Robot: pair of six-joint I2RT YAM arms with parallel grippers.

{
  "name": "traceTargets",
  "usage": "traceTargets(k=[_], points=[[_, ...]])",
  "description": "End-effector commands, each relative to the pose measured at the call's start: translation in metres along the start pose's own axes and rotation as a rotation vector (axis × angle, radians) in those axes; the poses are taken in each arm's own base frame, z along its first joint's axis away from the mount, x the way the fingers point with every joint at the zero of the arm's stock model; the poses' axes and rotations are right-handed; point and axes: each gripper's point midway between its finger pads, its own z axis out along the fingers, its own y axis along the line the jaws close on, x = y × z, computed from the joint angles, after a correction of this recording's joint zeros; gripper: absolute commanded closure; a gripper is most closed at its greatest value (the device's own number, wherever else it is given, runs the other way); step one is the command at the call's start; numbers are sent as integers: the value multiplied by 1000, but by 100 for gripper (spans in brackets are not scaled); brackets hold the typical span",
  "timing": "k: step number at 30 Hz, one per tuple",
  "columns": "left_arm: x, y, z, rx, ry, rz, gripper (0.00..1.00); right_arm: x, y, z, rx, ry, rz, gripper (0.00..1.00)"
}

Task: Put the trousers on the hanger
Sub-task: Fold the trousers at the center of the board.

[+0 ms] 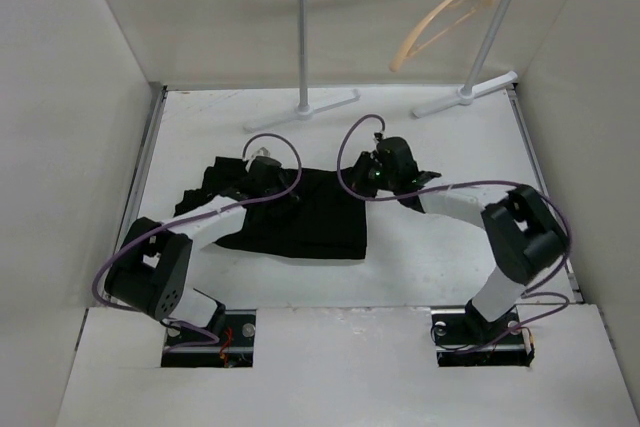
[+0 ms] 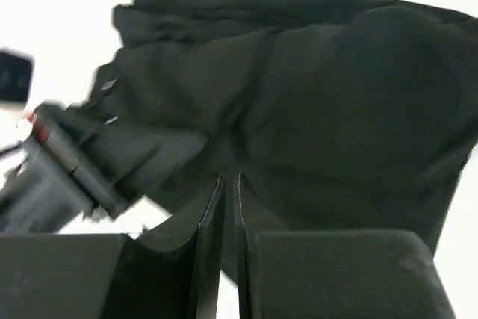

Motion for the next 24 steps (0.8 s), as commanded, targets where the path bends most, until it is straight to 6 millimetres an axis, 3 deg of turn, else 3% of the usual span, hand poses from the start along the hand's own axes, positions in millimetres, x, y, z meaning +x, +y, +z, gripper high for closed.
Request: traceTargets(k=[1, 5, 10, 12, 16, 18, 22, 23, 24], points=[[-3, -11, -2, 69, -33, -43, 84, -13, -13, 23, -6, -39, 50, 84], [5, 13, 1, 26, -36, -58, 84, -11, -65, 43, 98, -31, 169, 86], [-5, 16, -16, 36, -79, -69, 81, -13, -66, 38, 103, -45, 170, 81], [-12, 14, -26, 45, -99, -72, 79, -17, -54, 29, 80, -57, 162, 70], [-27, -1, -48, 80, -133, -65, 73, -17, -15, -9, 0, -55, 107, 33], [-33, -6, -55, 85, -144, -55, 71, -13, 7, -34, -32, -49, 63, 26], [-42, -18, -58, 97, -154, -19, 68, -22, 50, -91, -84, -99, -50, 25], [-44, -21, -57, 100, -155, -11, 67, -29, 65, -107, -105, -125, -82, 29], [-45, -24, -56, 103, -154, -3, 67, -41, 78, -123, -118, -165, -108, 41]])
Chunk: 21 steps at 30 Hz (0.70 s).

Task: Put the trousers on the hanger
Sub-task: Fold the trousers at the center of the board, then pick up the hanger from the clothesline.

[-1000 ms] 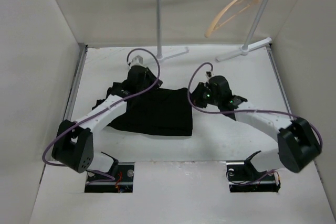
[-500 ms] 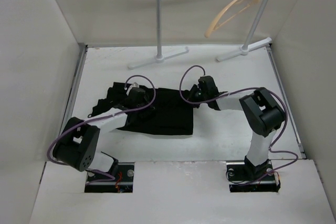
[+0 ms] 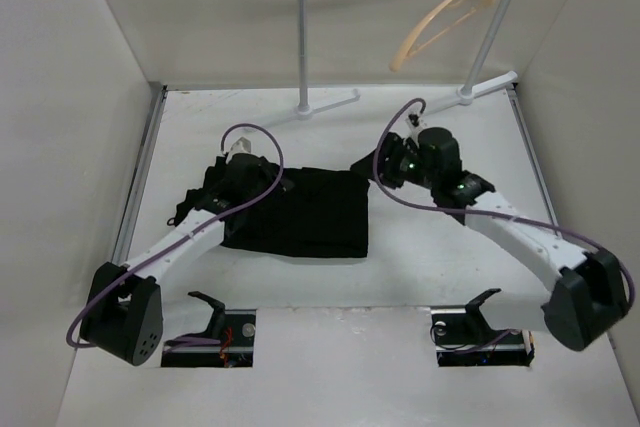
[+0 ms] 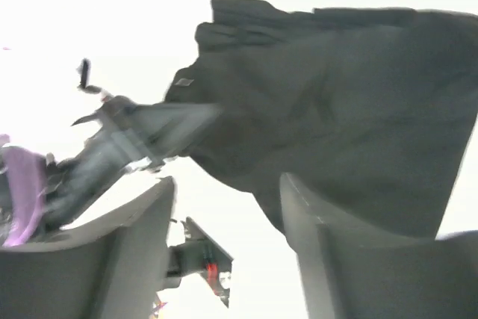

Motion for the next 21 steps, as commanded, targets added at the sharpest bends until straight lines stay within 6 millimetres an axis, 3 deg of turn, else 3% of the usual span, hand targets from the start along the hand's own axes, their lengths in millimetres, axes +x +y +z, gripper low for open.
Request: traceTargets(k=[1, 3, 5, 8, 11, 14, 18, 21], points=[[-14, -19, -1, 22, -21, 50, 66, -41, 45, -46, -37, -107, -119, 59], [-11, -21, 2, 13, -3, 68, 65, -91, 68, -73, -48, -242, -161, 82], [-8, -24, 3, 10, 8, 88, 64, -142, 81, -92, -35, -362, -189, 85], [-8, -28, 2, 19, 11, 118, 63, -206, 87, -107, 7, -479, -196, 77], [-12, -28, -1, 5, 6, 157, 62, -259, 95, -109, 36, -564, -225, 54], [-16, -26, -6, -13, -9, 215, 61, -295, 96, -103, 59, -607, -250, 32], [-16, -25, -8, -12, -7, 252, 60, -325, 85, -80, 85, -599, -227, 29], [-15, -22, -8, -15, -3, 252, 59, -339, 87, -71, 83, -607, -230, 30]])
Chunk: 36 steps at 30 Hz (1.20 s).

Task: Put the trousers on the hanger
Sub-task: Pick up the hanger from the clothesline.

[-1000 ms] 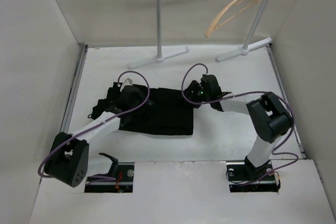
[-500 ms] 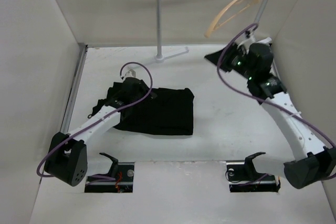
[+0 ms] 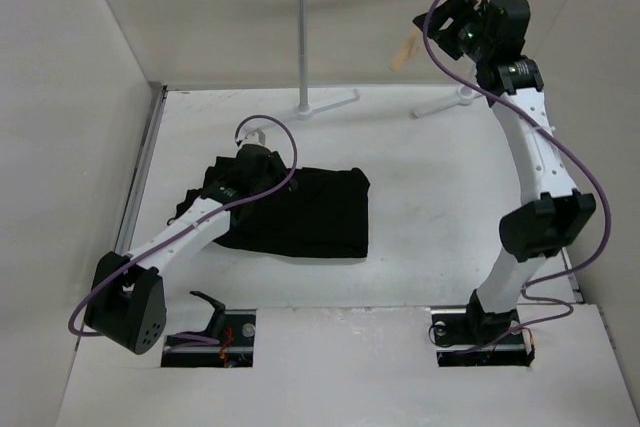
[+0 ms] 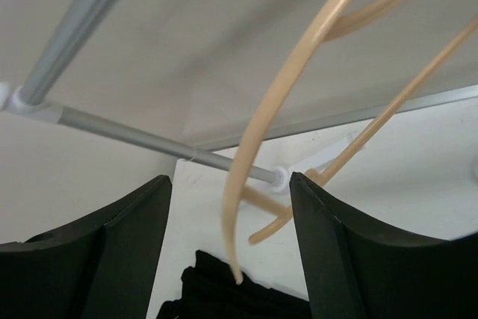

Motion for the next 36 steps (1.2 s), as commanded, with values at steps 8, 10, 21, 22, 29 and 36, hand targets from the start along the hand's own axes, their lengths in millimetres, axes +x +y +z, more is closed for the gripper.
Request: traceTargets(k=[8, 10, 21, 22, 29, 36], points=[[-7, -9, -5, 45, -25, 34, 58, -20, 18, 23, -82, -16, 9, 45], [-8, -7, -4, 39, -25, 30, 58, -14, 16, 27, -88, 1, 28, 51], [-15, -7, -1, 33, -35, 18, 58, -42, 58, 8, -269, -38, 58, 85], [-16, -8, -1, 33, -37, 17, 58, -46, 61, 4, -280, -45, 52, 85], [-26, -18, -8, 50, -60, 18, 50, -49, 81, -28, -326, -59, 26, 85], [-44, -41, -24, 90, -98, 25, 45, -14, 63, -40, -325, -9, 36, 85]])
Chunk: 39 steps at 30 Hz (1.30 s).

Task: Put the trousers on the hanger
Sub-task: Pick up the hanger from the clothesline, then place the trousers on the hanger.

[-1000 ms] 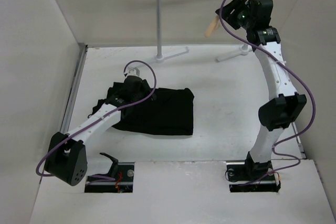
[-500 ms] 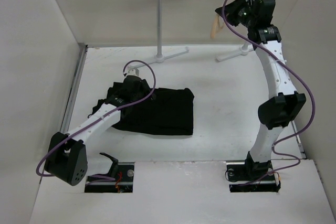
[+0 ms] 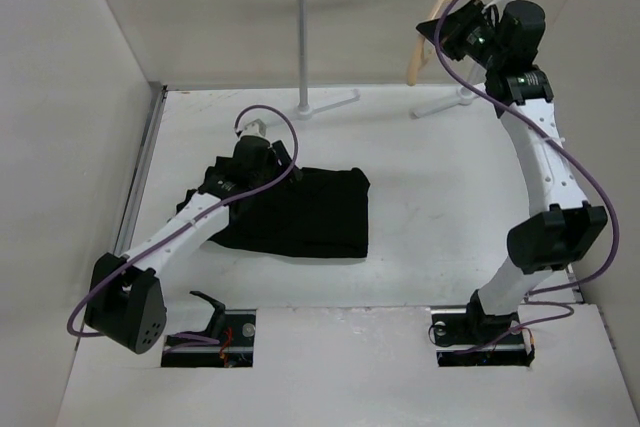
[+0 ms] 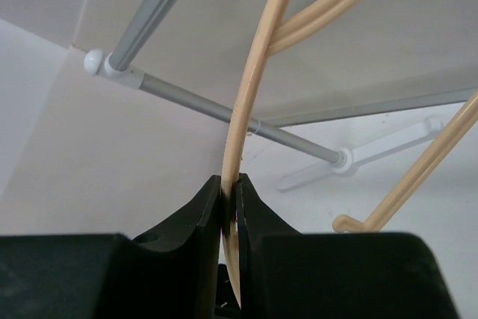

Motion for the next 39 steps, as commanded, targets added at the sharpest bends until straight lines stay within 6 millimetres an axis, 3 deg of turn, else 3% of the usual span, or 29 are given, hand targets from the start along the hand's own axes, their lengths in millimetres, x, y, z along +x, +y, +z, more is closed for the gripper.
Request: traceTargets(k=[1, 9, 15, 19, 23, 30, 36, 39], points=[[-31, -29, -18, 64, -79, 11, 44, -8, 37, -18, -143, -56, -84, 85], [-71, -71, -38, 131, -151, 24, 43, 24, 33, -44, -169, 16, -118, 86], [-102, -137, -59, 241, -187, 62, 43, 67, 21, -71, -147, 84, -129, 86], [-105, -185, -63, 288, -157, 111, 42, 112, 2, -96, -102, 142, -128, 86], [-93, -226, -57, 332, -127, 176, 41, 158, -23, -116, -45, 219, -106, 86], [-38, -273, -28, 351, 15, 271, 40, 217, -41, -151, -5, 312, -82, 86], [10, -283, -11, 331, 88, 317, 41, 246, -49, -168, 4, 361, -75, 85], [18, -277, 2, 282, 76, 331, 44, 251, -49, -173, 0, 368, -68, 85]])
